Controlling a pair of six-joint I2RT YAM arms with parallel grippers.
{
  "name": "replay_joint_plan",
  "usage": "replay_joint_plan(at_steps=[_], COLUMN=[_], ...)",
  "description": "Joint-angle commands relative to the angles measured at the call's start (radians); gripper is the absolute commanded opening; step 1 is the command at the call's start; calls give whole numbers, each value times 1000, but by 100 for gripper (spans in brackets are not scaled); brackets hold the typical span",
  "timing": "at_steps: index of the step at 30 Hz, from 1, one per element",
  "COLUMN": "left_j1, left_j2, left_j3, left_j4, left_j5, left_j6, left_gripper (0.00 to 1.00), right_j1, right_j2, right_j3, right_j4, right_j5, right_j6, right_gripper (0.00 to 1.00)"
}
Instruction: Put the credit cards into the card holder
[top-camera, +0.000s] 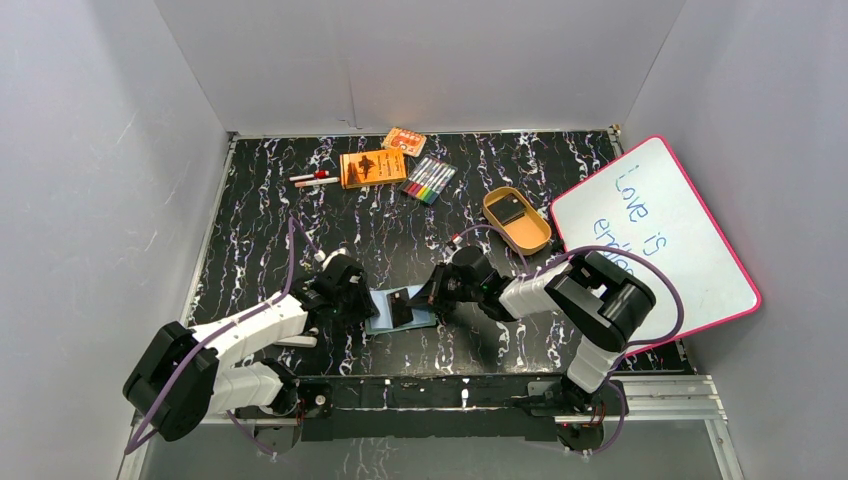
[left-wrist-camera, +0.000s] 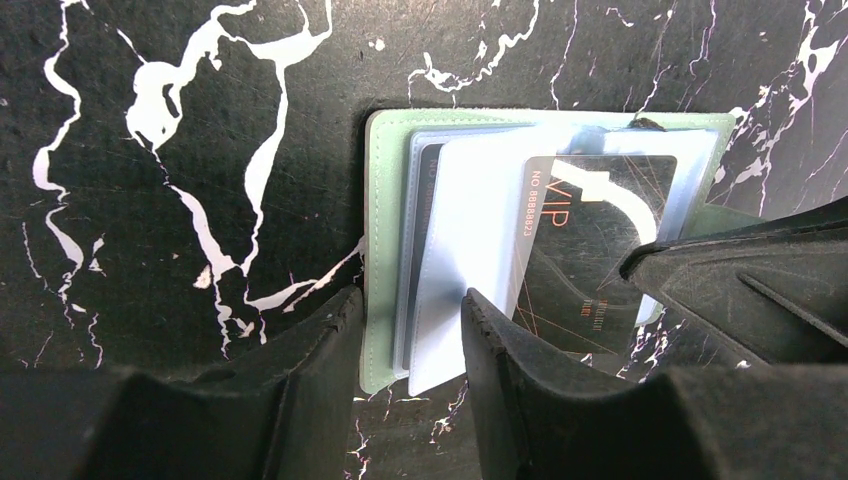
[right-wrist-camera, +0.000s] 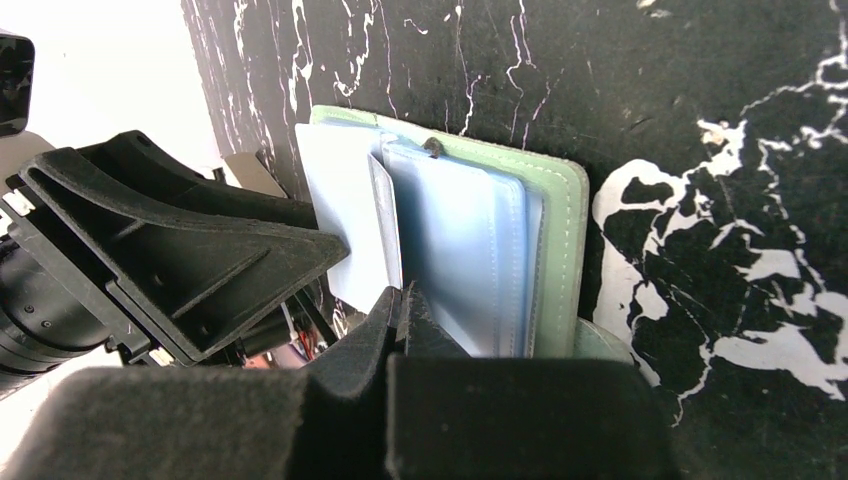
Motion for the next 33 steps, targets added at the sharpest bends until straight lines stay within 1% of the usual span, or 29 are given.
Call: replay_joint_plan(at_steps=[1,26,33], left_j1=[-2,-2,-2], left_j2=[-8,-26,-25], left_j3=[-29,-36,-37], left_j4=[-63,-68,-60], left_j5=[2,3,11], left_j6=[-10,-16,-21], left_gripper=[39,38,38], right_j1=[8,15,43], right_j2=[15,17,33], right_j3=[-22,-36,-17], right_j4=[47,45,49], right_j5=[36,84,76], right_j6=[22,39,37], right_gripper=[0,0,0])
